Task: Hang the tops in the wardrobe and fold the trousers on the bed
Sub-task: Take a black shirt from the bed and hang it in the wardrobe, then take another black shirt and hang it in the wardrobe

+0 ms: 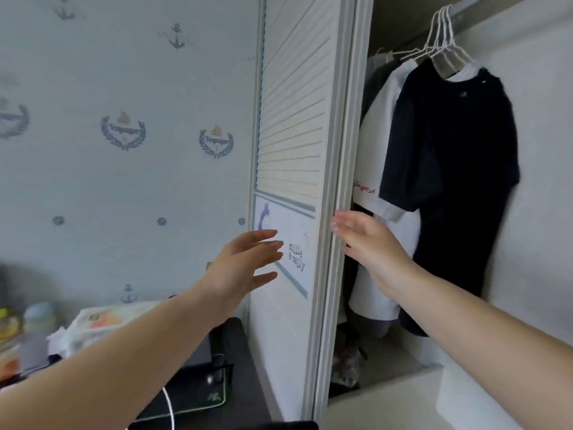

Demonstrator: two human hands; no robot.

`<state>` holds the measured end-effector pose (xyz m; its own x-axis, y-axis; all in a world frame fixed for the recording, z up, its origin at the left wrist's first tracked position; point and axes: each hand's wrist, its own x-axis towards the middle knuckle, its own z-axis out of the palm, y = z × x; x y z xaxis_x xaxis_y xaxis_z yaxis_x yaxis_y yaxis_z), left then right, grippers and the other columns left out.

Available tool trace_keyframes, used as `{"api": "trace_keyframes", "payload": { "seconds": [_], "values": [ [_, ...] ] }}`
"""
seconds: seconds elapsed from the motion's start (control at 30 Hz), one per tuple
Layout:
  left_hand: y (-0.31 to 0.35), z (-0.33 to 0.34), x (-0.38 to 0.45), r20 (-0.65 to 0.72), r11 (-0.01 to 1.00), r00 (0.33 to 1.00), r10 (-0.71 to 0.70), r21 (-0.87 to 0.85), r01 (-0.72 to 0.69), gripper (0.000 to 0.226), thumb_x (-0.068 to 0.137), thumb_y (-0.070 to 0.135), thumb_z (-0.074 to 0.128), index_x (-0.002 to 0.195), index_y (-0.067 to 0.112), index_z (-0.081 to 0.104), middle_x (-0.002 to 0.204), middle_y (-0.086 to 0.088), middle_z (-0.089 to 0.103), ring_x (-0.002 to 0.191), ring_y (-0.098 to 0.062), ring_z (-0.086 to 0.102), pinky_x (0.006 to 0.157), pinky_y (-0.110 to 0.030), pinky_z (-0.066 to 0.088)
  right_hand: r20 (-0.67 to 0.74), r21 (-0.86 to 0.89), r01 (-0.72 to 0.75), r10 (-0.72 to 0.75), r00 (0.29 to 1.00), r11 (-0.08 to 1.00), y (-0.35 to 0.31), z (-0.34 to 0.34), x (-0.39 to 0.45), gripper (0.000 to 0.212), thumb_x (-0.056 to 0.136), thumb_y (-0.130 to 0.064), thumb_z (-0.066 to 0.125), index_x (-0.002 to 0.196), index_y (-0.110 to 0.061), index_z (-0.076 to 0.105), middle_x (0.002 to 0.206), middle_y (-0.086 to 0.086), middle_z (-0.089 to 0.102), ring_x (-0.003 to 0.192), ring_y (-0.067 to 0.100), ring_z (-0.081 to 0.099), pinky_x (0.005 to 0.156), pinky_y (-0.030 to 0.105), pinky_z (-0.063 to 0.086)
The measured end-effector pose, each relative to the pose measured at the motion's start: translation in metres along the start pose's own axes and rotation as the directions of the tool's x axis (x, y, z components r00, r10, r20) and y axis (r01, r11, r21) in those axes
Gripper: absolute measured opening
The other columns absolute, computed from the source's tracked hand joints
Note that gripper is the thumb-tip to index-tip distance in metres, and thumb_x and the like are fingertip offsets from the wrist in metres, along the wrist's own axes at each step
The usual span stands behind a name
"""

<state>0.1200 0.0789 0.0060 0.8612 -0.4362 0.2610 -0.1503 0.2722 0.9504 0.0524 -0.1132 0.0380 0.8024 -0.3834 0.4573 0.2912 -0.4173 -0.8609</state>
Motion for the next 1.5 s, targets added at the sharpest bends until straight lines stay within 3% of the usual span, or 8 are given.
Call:
{"api": "trace_keyframes", "payload": {
  "seconds": [0.17,0.4,0.6,0.77,1.0,1.13,1.27,1.5],
  "values": [
    [-0.027,-0.065,-0.079,-0.221,0.994,0.97,-0.104,0.001,0.107,0.021,0.092,0.01,0.06,0.112,0.018,0.064,0.112,-0.002,0.069,0.102,-0.015,0.064,0.086,-0.035,0.054,0.226,0.072,-0.071,0.054,0.973,0.995,0.013,0.078,-0.057,0.025,0.091,-0.019,0.061,0.116,-0.024,0.059,0.117,-0.01,0.062,0.107,0.001,0.057,0.099,0.029,0.046],
    [-0.041,-0.168,-0.203,-0.498,0.982,0.851,-0.168,-0.005,0.19,0.019,0.094,0.011,0.056,0.108,0.021,0.063,0.112,-0.002,0.068,0.103,-0.014,0.064,0.091,-0.037,0.052,0.565,0.059,-0.129,0.073,0.822,0.99,0.014,0.204,-0.14,0.029,0.091,-0.018,0.061,0.12,-0.021,0.058,0.121,-0.01,0.06,0.115,0.005,0.055,0.108,0.037,0.04],
    [-0.034,-0.256,-0.341,-0.74,0.982,0.656,-0.147,-0.032,0.184,0.018,0.095,0.009,0.054,0.108,0.017,0.062,0.107,-0.002,0.068,0.096,-0.014,0.064,0.083,-0.031,0.051,0.776,0.087,-0.176,0.044,0.629,0.981,-0.01,0.328,-0.235,0.025,0.089,-0.021,0.064,0.114,-0.023,0.061,0.119,-0.009,0.062,0.112,0.005,0.056,0.107,0.036,0.042],
    [-0.019,-0.317,-0.483,-0.886,0.981,0.444,-0.137,-0.058,0.187,0.016,0.095,0.01,0.055,0.108,0.015,0.062,0.104,-0.003,0.068,0.089,-0.013,0.063,0.076,-0.027,0.052,0.915,0.115,-0.194,-0.028,0.403,0.974,-0.05,0.431,-0.347,0.026,0.09,-0.019,0.064,0.115,-0.019,0.061,0.117,-0.003,0.063,0.112,0.011,0.058,0.103,0.034,0.045],
    [0.006,-0.38,-0.67,-0.97,0.974,0.197,-0.138,-0.097,0.205,0.017,0.093,0.012,0.059,0.109,0.016,0.062,0.105,-0.005,0.067,0.092,-0.017,0.062,0.087,-0.034,0.051,0.99,0.119,-0.226,-0.099,0.097,0.967,-0.114,0.541,-0.509,0.028,0.091,-0.022,0.062,0.119,-0.02,0.057,0.117,-0.007,0.061,0.11,0.007,0.056,0.09,0.023,0.045],
    [0.015,-0.403,-0.763,-0.99,0.974,0.016,-0.138,-0.133,0.181,0.017,0.093,0.013,0.058,0.11,0.015,0.062,0.104,-0.005,0.067,0.094,-0.016,0.062,0.09,-0.036,0.05,0.992,0.1,-0.232,-0.114,-0.05,0.968,-0.141,0.59,-0.591,0.027,0.091,-0.02,0.062,0.118,-0.019,0.057,0.113,-0.007,0.062,0.103,0.006,0.058,0.076,0.016,0.045],
    [0.011,-0.415,-0.838,-0.979,0.973,-0.13,-0.156,-0.174,0.15,0.023,0.093,0.014,0.06,0.116,0.013,0.06,0.11,-0.005,0.067,0.103,-0.019,0.063,0.087,-0.034,0.051,0.98,0.072,-0.201,-0.107,-0.17,0.977,-0.159,0.629,-0.657,0.029,0.09,-0.018,0.063,0.119,-0.016,0.057,0.112,-0.001,0.063,0.1,0.01,0.059,0.076,0.018,0.045],
    [-0.006,-0.443,-0.927,-0.921,0.962,-0.315,-0.23,-0.264,0.068,0.024,0.094,0.016,0.057,0.118,0.016,0.059,0.115,-0.005,0.066,0.106,-0.017,0.062,0.085,-0.032,0.049,0.933,0.046,-0.14,-0.093,-0.347,0.989,-0.176,0.7,-0.745,0.028,0.092,-0.017,0.061,0.119,-0.016,0.058,0.11,-0.003,0.063,0.096,0.004,0.058,0.074,0.015,0.043]
  ]
}}
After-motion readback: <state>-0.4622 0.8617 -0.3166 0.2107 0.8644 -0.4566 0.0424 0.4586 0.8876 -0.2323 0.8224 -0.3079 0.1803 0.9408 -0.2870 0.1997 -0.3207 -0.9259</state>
